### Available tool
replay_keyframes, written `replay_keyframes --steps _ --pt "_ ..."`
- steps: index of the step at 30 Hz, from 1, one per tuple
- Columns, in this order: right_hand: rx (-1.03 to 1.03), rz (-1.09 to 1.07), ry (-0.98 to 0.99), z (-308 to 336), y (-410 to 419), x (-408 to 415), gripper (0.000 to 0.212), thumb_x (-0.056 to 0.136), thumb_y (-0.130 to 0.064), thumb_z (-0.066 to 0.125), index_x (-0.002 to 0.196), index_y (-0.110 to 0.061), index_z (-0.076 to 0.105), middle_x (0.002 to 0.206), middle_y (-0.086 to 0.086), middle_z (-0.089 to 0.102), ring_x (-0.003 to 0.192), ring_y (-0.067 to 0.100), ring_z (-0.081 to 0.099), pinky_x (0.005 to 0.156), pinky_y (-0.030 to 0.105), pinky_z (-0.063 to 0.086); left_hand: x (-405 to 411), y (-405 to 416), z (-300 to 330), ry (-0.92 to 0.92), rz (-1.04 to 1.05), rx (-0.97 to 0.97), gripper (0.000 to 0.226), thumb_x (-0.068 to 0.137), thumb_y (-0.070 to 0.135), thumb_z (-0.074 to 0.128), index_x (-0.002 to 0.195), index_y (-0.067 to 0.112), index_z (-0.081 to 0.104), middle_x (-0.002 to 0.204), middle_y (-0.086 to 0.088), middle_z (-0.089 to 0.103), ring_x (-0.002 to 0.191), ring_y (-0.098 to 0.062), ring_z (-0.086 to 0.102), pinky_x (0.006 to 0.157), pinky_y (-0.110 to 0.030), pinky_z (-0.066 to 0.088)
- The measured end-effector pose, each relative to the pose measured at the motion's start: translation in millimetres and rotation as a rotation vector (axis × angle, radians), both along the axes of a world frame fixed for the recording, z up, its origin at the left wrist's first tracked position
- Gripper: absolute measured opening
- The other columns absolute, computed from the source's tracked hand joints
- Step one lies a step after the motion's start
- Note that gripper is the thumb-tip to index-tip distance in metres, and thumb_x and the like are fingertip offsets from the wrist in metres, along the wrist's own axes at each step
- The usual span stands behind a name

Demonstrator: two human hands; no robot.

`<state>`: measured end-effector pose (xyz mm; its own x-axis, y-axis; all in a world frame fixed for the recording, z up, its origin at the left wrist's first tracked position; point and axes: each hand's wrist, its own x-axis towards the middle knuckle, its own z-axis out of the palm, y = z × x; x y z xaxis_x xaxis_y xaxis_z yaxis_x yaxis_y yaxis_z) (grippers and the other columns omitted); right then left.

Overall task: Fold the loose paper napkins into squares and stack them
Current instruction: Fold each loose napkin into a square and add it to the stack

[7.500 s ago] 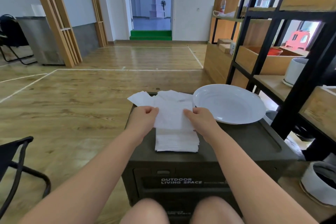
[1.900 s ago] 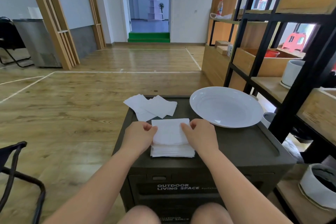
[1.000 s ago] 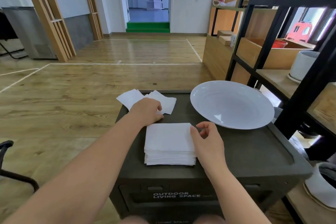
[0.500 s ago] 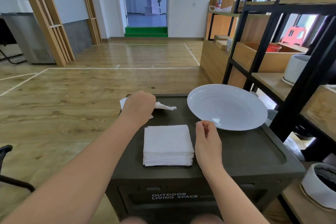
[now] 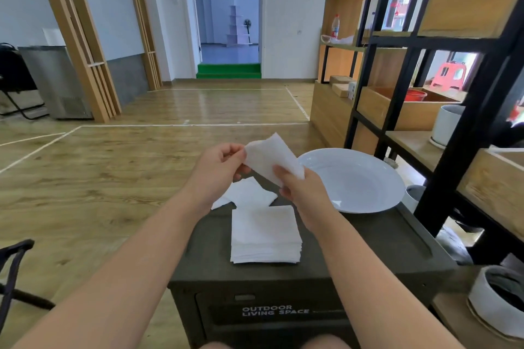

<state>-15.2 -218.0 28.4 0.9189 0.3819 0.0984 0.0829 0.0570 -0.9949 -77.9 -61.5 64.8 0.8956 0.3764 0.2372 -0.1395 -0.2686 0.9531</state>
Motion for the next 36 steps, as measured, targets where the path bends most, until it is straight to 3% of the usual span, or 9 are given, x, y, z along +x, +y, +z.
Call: replay_keyframes --steps 3,7,11,14,17,24,29,33,36 --pt "0.091 0.024 0.033 3.8 -13.7 0.3 0.015 0.088 -0.020 0.065 0.100 -0.013 0.069 0.089 0.003 0.070 0.073 0.009 0.068 0.058 0.023 0.054 -7.0 -0.9 -3.7 0.131 0.000 -0.066 0.022 0.096 0.025 0.050 0.081 0.021 0.065 0.067 0.009 0.068 0.059 0.000 0.064 0.059 -0.017 0.048" --pt "-0.230 0.147 0.032 -4.5 -23.1 -5.2 0.020 0.082 -0.027 0.072 0.095 -0.012 0.070 0.081 -0.001 0.069 0.069 0.010 0.062 0.058 0.019 0.048 -15.6 -1.3 -13.4 0.262 -0.063 -0.059 0.039 0.084 0.057 0.056 0.072 0.023 0.071 0.070 0.007 0.069 0.063 -0.008 0.064 0.061 -0.023 0.051" --pt "-0.359 0.091 0.140 -18.1 -15.5 -7.7 0.025 0.088 -0.043 0.061 0.091 -0.018 0.064 0.091 -0.003 0.068 0.085 0.013 0.063 0.066 0.026 0.049 -15.3 -3.7 -36.3 0.341 0.107 0.281 0.038 0.088 0.043 0.060 0.068 0.011 0.055 0.064 -0.001 0.058 0.058 -0.016 0.053 0.056 -0.028 0.039" --pt "-0.468 -0.107 -0.006 -31.9 -7.6 -4.5 0.037 0.094 -0.039 0.051 0.067 -0.014 0.047 0.064 0.000 0.046 0.061 0.012 0.043 0.059 0.026 0.035 -11.9 -11.1 -49.9 0.335 0.174 0.363 0.042 0.095 0.034 0.050 0.060 0.016 0.035 0.056 0.003 0.038 0.049 -0.013 0.034 0.049 -0.027 0.024" --pt "-0.542 -0.245 -0.142 -42.2 -4.9 -2.7 0.043 0.095 -0.034 0.048 0.058 -0.016 0.037 0.055 -0.002 0.036 0.051 0.009 0.034 0.052 0.022 0.029 -7.1 -14.8 -61.9 0.329 0.239 0.434 0.043 0.096 0.033 0.046 0.060 0.016 0.032 0.056 0.003 0.036 0.050 -0.012 0.031 0.048 -0.026 0.021" --pt "-0.788 -0.255 -0.294 -55.9 -7.4 3.6 0.032 0.091 -0.032 0.054 0.069 -0.010 0.051 0.061 0.000 0.042 0.055 0.011 0.040 0.052 0.023 0.033 -1.6 -16.9 -84.9 0.396 0.309 0.495 0.040 0.096 0.033 0.049 0.062 0.016 0.038 0.058 0.002 0.039 0.052 -0.010 0.036 0.048 -0.024 0.023" --pt "-0.819 -0.277 -0.313 -66.8 -7.4 0.3 0.029 0.086 -0.031 0.057 0.067 -0.014 0.045 0.060 -0.002 0.042 0.053 0.011 0.037 0.049 0.022 0.031 -5.1 -20.1 -96.4 0.429 0.365 0.500 0.034 0.095 0.032 0.051 0.066 0.017 0.043 0.064 0.004 0.046 0.054 -0.007 0.040 0.047 -0.022 0.025" --pt "-0.775 -0.258 -0.263 -78.4 -5.3 -5.0 0.020 0.090 -0.036 0.053 0.085 -0.017 0.053 0.076 -0.004 0.056 0.065 0.008 0.049 0.052 0.020 0.036 -10.1 -29.0 -105.9 0.400 0.440 0.523 0.015 0.095 0.035 0.050 0.092 0.020 0.048 0.084 0.011 0.051 0.065 -0.003 0.043 0.049 -0.016 0.026" --pt "-0.733 -0.280 -0.250 -82.6 -6.5 -4.7 0.019 0.089 -0.038 0.054 0.083 -0.021 0.049 0.075 -0.008 0.054 0.065 0.005 0.048 0.051 0.019 0.033 -10.8 -32.1 -109.1 0.397 0.504 0.544 0.021 0.093 0.037 0.053 0.101 0.021 0.043 0.084 0.007 0.053 0.061 -0.003 0.042 0.047 -0.019 0.026"
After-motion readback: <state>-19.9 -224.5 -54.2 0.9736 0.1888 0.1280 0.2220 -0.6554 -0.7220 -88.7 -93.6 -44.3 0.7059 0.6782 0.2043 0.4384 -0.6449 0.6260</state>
